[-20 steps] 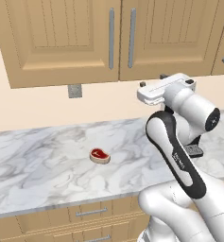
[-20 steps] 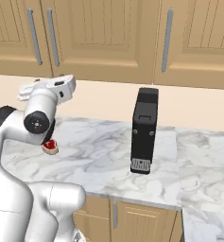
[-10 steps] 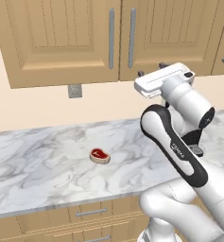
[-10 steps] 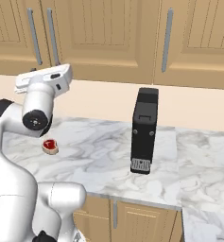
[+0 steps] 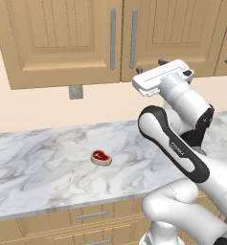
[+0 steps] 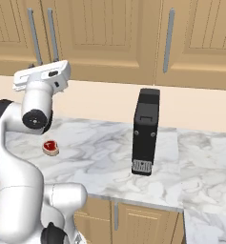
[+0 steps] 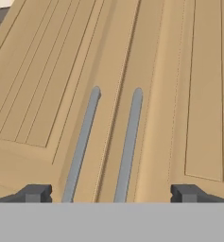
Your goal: Retrieve the tupperware from the cabinet, then place the raw meat into the tupperware to avoid contamination.
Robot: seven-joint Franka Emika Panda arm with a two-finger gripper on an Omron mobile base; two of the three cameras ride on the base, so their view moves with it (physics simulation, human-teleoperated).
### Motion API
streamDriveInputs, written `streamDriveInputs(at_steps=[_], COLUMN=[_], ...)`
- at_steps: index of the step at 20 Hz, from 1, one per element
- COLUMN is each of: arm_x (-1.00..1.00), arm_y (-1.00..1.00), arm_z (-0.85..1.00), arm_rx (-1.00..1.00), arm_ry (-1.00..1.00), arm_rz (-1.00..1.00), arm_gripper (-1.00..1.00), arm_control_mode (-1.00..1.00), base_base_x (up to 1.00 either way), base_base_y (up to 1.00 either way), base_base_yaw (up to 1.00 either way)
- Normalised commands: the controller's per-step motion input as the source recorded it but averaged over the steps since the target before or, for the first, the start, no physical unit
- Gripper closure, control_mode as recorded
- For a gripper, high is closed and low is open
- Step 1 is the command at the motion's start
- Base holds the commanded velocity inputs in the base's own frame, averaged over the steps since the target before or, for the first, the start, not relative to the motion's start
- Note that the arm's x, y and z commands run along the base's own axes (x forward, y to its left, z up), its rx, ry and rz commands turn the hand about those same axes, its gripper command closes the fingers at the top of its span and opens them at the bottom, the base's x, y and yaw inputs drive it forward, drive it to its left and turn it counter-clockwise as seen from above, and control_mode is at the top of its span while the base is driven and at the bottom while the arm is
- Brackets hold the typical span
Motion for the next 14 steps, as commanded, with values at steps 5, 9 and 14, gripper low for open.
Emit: streamDriveInputs(at_steps=[5,9,14], arm_x=[0.08,0.15,0.15], arm_y=[0.04,0.00,0.00], arm_z=[0.01,0.01,0.05], arm_rx=[0.00,0.00,0.00], arm_ry=[0.00,0.00,0.00], arm_rz=[0.00,-0.01,-0.02], arm_gripper=[-1.00,-1.00,-1.00], arm_control_mode=[-1.00,-1.00,-1.00], base_base_x=[0.00,0.00,0.00], base_base_y=[0.00,0.00,0.00], base_base_yaw=[0.00,0.00,0.00])
